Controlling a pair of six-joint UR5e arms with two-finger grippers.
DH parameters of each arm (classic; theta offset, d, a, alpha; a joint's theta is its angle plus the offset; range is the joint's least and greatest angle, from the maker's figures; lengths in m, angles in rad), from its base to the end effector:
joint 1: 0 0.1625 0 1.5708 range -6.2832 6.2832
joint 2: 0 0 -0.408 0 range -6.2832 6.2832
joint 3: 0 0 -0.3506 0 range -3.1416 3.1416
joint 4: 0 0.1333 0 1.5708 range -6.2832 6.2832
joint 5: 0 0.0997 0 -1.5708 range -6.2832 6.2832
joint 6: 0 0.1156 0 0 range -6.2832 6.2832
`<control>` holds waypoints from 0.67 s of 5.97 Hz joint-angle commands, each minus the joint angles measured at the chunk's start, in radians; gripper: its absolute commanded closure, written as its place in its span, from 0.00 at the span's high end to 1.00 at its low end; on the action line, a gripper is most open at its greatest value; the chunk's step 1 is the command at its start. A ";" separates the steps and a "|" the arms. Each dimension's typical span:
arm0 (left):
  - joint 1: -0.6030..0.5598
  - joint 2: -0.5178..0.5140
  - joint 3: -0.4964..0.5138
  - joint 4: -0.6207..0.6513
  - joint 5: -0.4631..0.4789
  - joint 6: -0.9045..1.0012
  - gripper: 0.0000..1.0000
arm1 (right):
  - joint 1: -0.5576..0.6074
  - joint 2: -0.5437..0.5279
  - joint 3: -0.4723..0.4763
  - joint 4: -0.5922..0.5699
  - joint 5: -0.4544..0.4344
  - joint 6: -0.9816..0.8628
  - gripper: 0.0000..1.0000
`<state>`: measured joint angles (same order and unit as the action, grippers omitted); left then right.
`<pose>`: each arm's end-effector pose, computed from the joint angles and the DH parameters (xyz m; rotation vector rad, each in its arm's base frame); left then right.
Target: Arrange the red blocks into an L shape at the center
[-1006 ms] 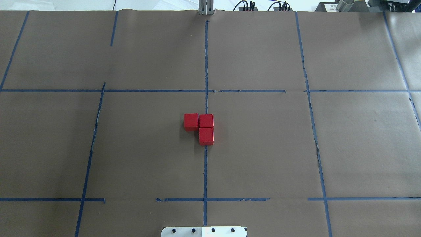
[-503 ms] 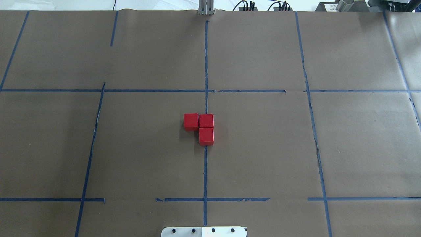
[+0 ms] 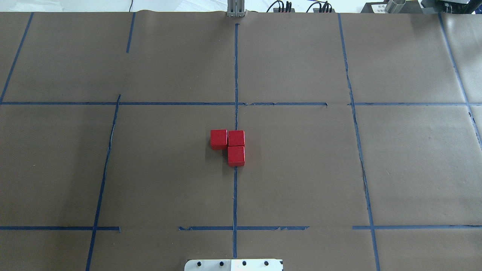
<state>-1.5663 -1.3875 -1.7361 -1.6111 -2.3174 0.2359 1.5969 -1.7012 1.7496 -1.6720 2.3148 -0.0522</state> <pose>-0.0531 -0.3780 0.6526 0.1076 0.7410 0.2374 0.0652 -0.3906 0.6403 -0.0212 -0.7452 -0.0052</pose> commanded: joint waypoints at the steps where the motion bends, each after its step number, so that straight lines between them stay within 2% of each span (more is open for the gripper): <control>1: 0.002 0.001 -0.005 -0.001 0.006 0.003 1.00 | 0.000 0.000 -0.002 0.000 0.000 -0.002 1.00; 4: 0.002 0.004 -0.002 -0.003 -0.004 0.002 1.00 | 0.000 0.000 0.001 0.000 0.000 0.000 1.00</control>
<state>-1.5647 -1.3844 -1.7389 -1.6134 -2.3198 0.2386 1.5969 -1.7012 1.7487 -1.6720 2.3151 -0.0526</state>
